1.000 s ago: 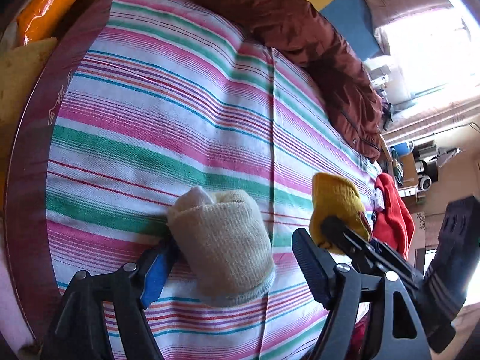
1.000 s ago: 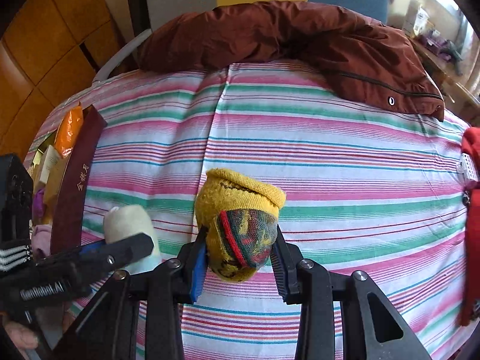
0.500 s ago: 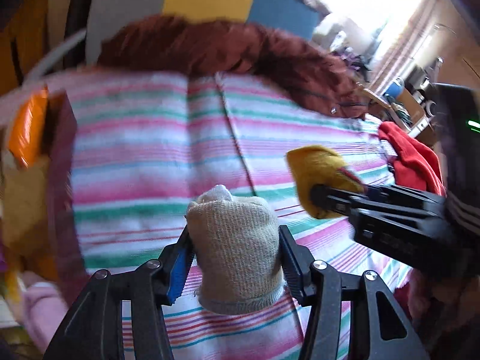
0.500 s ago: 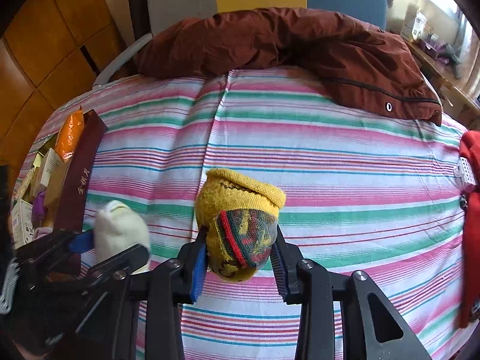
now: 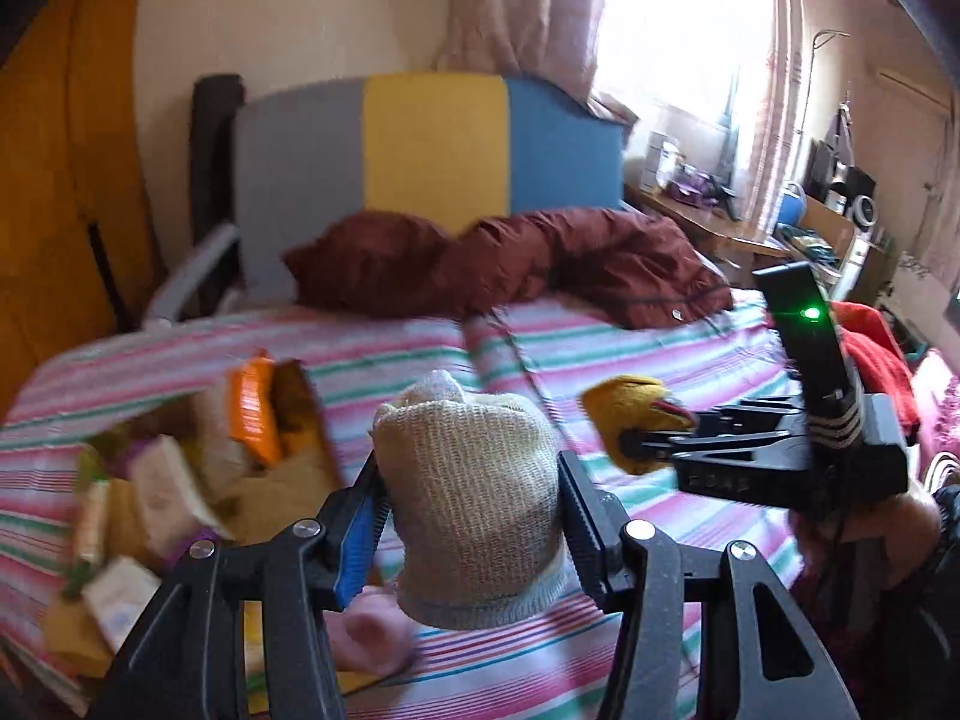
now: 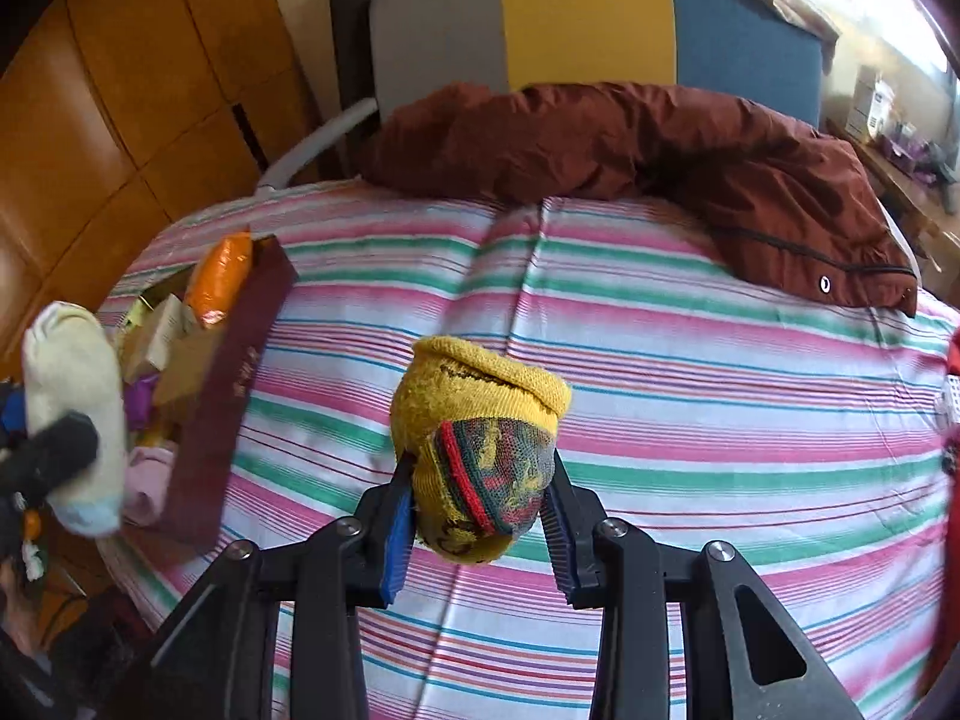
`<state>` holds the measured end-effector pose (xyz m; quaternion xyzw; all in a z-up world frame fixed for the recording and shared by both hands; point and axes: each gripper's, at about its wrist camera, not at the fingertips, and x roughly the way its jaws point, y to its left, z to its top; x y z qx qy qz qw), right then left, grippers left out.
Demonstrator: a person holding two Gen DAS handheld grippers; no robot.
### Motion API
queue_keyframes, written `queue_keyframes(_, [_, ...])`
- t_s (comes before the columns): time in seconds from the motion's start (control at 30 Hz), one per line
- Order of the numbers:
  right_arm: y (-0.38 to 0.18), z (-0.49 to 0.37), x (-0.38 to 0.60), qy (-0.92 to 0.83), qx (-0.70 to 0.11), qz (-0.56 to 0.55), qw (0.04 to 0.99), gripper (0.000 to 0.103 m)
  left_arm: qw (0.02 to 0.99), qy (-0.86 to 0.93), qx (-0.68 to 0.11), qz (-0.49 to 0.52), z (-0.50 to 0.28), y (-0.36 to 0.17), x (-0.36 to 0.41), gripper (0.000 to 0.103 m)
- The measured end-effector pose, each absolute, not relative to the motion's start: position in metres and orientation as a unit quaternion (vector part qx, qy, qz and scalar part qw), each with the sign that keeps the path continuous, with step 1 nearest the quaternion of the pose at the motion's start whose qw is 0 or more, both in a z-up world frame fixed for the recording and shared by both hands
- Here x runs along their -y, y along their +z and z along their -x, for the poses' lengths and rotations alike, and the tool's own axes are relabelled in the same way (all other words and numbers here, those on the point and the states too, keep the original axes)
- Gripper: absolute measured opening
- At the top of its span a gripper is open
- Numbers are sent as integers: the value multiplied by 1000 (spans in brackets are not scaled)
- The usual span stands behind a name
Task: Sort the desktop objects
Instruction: 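Lower both socks into the gold tray and open both grippers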
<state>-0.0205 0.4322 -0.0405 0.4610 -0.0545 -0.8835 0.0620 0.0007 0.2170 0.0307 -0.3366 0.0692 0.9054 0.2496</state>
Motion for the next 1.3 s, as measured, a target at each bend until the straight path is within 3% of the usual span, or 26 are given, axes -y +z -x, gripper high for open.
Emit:
queue_keyframes(0.6, [6,22,-295,-886,36,-430,172,38,123,928,-23,350,23,10,-84,55])
queue_keyframes(0.9, [1,33,-243,-874,35,-442,197,38,107,916,76,380,46,-7,-15,55])
queue_keyframes(1.1, [-3,54,-228,-867,50,-452,203,38,97,915,102,378,53,-7,16,55])
queue_keyframes(1.23, [-9,69,-212,-862,55,-459,208,43,116,907,100,393,63,-13,8,58])
queue_keyframes(1.3, [-15,77,-206,-856,63,-466,215,55,121,906,96,395,68,-16,2,64])
